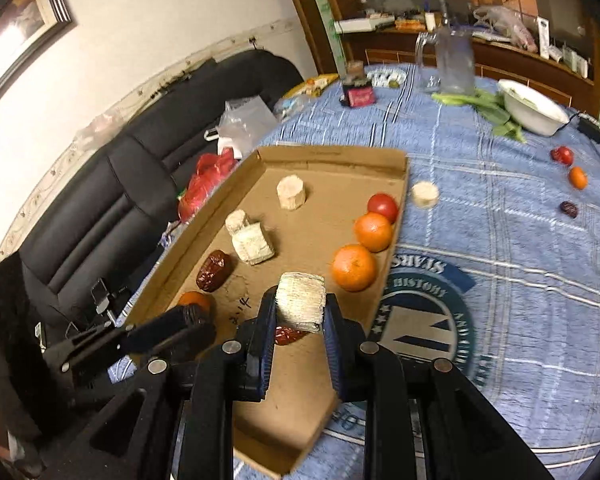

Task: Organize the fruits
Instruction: 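Carry both items into the cardboard tray and open both grippers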

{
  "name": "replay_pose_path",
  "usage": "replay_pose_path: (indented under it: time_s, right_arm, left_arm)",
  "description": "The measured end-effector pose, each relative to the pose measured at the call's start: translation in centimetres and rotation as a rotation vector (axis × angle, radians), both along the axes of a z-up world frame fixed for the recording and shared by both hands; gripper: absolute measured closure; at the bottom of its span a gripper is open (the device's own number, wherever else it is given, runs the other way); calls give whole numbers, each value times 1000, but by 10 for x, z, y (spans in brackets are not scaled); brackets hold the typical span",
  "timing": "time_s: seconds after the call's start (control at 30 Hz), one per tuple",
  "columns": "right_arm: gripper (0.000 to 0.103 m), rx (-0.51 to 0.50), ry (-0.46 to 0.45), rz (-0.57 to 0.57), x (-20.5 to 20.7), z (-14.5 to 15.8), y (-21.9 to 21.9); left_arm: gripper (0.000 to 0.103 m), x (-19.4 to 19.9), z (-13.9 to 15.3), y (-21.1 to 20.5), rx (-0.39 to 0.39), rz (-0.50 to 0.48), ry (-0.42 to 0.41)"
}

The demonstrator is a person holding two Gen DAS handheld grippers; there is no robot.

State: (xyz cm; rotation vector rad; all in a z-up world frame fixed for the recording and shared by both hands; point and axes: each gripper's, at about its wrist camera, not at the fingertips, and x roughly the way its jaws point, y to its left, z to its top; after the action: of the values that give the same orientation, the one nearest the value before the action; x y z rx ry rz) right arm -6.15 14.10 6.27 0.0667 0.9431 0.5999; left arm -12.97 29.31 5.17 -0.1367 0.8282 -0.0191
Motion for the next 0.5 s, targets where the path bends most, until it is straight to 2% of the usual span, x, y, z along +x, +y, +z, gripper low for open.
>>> replay_pose_path:
  time_s: [0.17,0.33,0.5]
  right_arm:
    - [78,-39,4,12,-8,-15,7]
    - [78,-22,0,20,-30,-19,7]
    - [78,-41,-27,36,-51,-24,13]
  left_arm:
    - [77,0,-9,4,16,32,22]
    - [77,-3,-8,1,46,48,10]
    - [77,-9,-8,6,29,69,5]
